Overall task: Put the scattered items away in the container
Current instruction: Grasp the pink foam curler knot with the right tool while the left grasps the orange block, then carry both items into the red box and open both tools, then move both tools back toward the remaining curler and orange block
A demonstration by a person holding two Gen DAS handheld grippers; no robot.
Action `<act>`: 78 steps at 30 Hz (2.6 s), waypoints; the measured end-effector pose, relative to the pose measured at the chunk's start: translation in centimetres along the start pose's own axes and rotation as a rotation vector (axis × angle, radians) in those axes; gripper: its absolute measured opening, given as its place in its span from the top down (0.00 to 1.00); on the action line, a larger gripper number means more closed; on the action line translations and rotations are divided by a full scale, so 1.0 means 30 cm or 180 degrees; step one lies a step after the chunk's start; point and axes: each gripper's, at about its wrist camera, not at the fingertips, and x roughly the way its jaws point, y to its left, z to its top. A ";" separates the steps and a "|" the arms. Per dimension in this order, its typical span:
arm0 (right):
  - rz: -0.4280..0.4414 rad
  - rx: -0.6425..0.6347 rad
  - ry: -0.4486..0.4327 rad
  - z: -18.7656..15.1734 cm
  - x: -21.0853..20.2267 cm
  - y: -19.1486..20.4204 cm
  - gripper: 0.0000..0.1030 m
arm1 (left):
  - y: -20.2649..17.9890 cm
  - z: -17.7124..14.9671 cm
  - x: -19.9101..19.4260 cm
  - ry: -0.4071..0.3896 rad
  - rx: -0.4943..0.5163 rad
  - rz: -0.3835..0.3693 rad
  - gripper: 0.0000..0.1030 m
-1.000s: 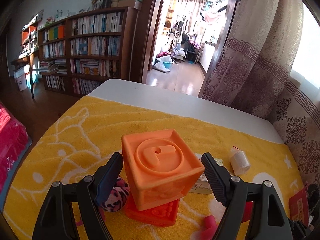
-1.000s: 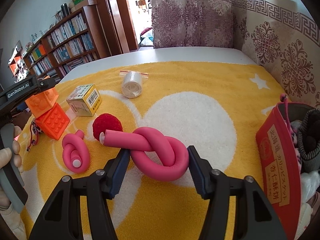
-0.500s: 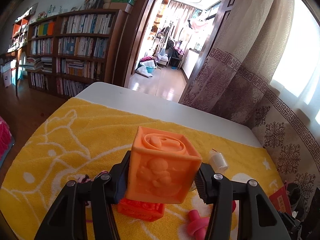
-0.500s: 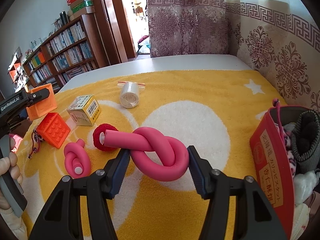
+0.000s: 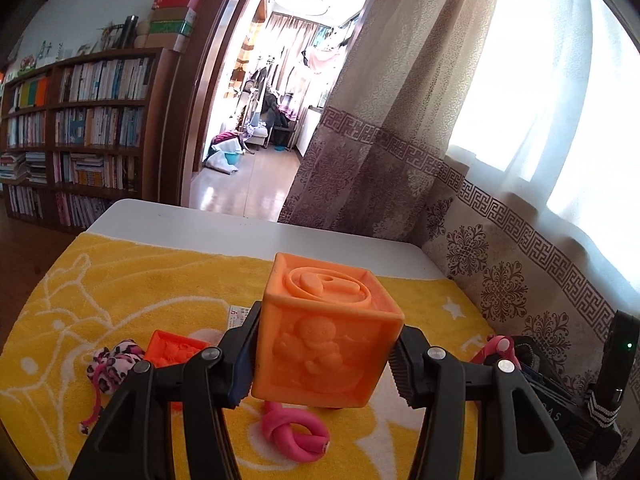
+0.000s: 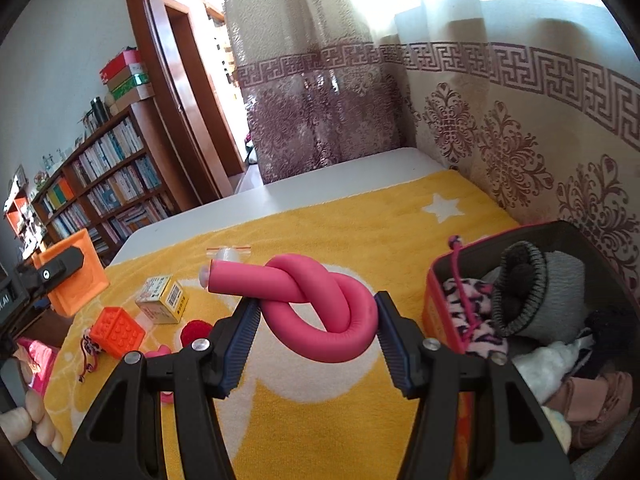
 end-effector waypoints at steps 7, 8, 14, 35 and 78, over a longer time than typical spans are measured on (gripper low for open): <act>-0.0513 0.0399 -0.0169 -0.004 -0.182 -0.245 0.40 | -0.121 -0.030 0.001 0.0097 0.0129 -0.0214 0.44; -0.0591 0.0427 -0.0164 -0.006 -0.198 -0.279 0.40 | -0.140 -0.037 0.005 0.0119 0.0147 -0.0242 0.44; -0.0768 0.0699 0.0004 -0.045 -0.221 -0.447 0.35 | -0.260 -0.080 0.035 0.0260 0.0269 -0.0383 0.44; -0.0646 0.1059 -0.0613 0.008 -0.443 -0.502 0.22 | -0.744 -0.249 0.134 0.0818 0.0888 -0.1127 0.44; 0.0145 -0.0343 -0.0241 -0.147 -0.265 0.012 0.22 | 0.088 -0.157 -0.080 0.0524 0.0116 0.0242 0.26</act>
